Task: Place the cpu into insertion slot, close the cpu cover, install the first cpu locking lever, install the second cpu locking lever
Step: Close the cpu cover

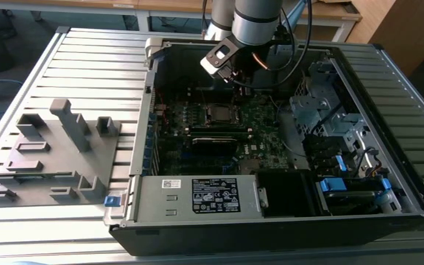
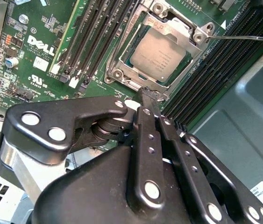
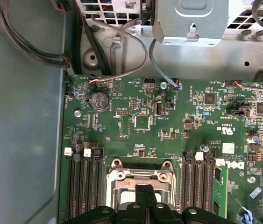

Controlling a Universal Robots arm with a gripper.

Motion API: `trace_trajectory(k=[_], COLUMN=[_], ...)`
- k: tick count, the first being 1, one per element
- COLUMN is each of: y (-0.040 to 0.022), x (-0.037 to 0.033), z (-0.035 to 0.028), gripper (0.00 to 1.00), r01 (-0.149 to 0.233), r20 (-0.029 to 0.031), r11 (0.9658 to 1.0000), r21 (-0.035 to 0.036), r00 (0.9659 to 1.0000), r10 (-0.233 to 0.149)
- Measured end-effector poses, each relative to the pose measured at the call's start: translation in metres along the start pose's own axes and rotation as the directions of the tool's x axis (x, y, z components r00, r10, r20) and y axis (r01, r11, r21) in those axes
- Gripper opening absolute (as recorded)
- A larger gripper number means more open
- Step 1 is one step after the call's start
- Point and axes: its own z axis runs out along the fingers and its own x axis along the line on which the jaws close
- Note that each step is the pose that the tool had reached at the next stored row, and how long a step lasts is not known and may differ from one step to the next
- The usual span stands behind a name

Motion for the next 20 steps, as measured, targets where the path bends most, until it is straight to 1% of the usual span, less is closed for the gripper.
trace_trajectory(k=[8, 10, 13, 15, 20], y=[0.0, 0.0, -0.0003, -0.0004, -0.0006], x=[0.0, 0.0, 0.0, 0.0, 0.0], z=[0.0, 0.0, 0.0, 0.0, 0.0], gripper=[0.11, 0.11, 0.11, 0.11, 0.11], r01=[0.002, 0.01, 0.036, 0.061, 0.121], r20=[0.0, -0.0002, -0.0006, -0.001, -0.0022], r11=[1.0, 0.9999, 0.9993, 0.9982, 0.9927], r21=[0.0, 0.0001, 0.0003, 0.0005, 0.0009], r00=[1.0, 0.9999, 0.9993, 0.9982, 0.9927], r10=[-0.002, -0.01, -0.036, -0.061, -0.121])
